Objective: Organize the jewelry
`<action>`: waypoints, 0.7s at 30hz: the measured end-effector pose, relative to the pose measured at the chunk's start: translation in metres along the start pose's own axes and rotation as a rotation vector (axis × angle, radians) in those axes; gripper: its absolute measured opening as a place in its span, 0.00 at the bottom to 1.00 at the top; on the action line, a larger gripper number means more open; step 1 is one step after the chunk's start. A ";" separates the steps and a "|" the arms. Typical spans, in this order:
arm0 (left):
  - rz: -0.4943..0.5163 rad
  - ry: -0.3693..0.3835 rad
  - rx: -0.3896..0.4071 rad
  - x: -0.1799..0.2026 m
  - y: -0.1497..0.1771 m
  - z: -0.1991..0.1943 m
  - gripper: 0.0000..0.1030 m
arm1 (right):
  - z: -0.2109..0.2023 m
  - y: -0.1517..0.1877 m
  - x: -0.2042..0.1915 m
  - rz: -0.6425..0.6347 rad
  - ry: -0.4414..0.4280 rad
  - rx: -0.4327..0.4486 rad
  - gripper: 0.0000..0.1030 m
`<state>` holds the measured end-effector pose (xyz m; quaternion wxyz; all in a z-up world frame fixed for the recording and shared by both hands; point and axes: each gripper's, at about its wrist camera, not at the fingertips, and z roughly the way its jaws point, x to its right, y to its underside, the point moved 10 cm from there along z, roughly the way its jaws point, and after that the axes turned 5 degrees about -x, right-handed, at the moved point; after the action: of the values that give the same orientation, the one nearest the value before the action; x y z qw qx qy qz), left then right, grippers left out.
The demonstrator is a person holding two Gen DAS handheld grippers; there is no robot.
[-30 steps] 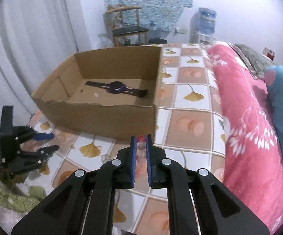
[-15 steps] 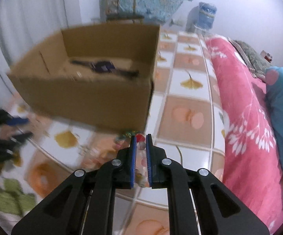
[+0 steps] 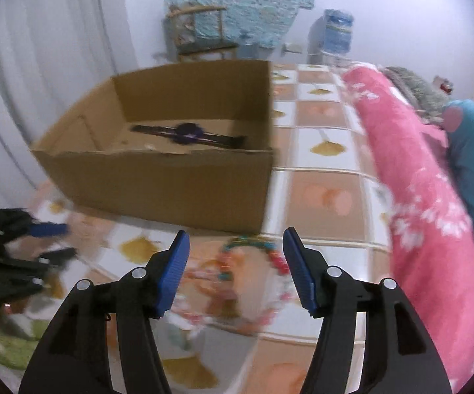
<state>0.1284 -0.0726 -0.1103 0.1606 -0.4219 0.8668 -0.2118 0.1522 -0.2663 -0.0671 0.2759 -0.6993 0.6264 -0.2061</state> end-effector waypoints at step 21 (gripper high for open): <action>-0.061 0.040 -0.050 -0.011 -0.009 0.015 0.21 | 0.046 0.025 -0.073 0.016 -0.171 -0.106 0.42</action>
<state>0.1479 -0.0724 -0.1171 0.1261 -0.4477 0.8616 -0.2032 0.1531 -0.1895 -0.1143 0.2925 -0.7231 0.6160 -0.1100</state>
